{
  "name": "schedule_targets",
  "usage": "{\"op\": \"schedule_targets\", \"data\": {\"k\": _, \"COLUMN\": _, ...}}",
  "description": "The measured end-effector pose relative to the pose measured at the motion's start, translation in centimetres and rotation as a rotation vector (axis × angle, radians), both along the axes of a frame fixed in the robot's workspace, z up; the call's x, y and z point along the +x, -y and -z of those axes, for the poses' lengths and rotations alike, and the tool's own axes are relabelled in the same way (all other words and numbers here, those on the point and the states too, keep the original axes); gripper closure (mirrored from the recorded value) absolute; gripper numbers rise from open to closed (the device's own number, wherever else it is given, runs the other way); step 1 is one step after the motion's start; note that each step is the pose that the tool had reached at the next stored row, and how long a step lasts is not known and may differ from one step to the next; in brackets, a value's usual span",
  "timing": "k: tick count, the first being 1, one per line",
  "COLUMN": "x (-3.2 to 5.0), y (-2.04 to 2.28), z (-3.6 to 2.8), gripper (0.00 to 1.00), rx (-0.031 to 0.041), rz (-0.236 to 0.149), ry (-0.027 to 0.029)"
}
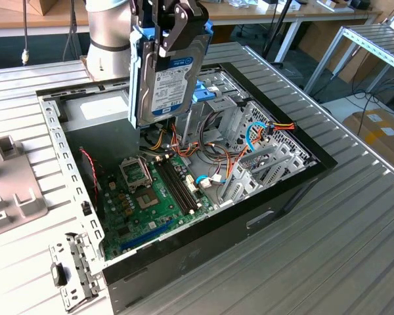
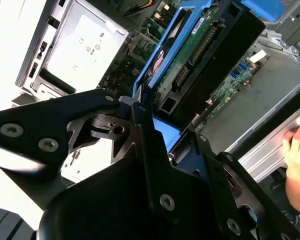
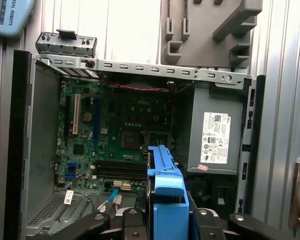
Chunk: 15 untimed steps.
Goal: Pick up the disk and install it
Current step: 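Pick up the disk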
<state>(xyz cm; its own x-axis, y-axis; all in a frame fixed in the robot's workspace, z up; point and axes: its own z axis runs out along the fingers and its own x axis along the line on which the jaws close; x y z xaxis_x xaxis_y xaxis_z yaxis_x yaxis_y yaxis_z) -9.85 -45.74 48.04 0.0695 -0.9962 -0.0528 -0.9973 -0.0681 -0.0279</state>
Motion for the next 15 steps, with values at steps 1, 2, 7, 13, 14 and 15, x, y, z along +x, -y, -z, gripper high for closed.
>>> {"op": "schedule_targets", "data": {"k": 1, "x": 0.0, "y": 0.07, "z": -0.01, "gripper": 0.63, "rx": -0.0001, "rz": 0.0, "ry": 0.0}}
{"op": "schedule_targets", "data": {"k": 2, "x": 0.0, "y": 0.18, "z": -0.01, "gripper": 0.63, "rx": -0.0002, "rz": 0.0, "ry": -0.0001}}
{"op": "schedule_targets", "data": {"k": 7, "x": 0.0, "y": 0.65, "z": 0.0, "gripper": 0.63, "rx": -0.0001, "rz": 0.0, "ry": 0.0}}
{"op": "schedule_targets", "data": {"k": 13, "x": 0.0, "y": 1.23, "z": 0.01, "gripper": 0.63, "rx": -0.0001, "rz": 0.0, "ry": 0.0}}
{"op": "schedule_targets", "data": {"k": 14, "x": 0.0, "y": 1.33, "z": 0.0, "gripper": 0.63, "rx": -0.0001, "rz": 0.0, "ry": -0.0001}}
{"op": "schedule_targets", "data": {"k": 15, "x": 0.0, "y": 1.43, "z": 0.0, "gripper": 0.63, "rx": -0.0001, "rz": 0.0, "ry": -0.0001}}
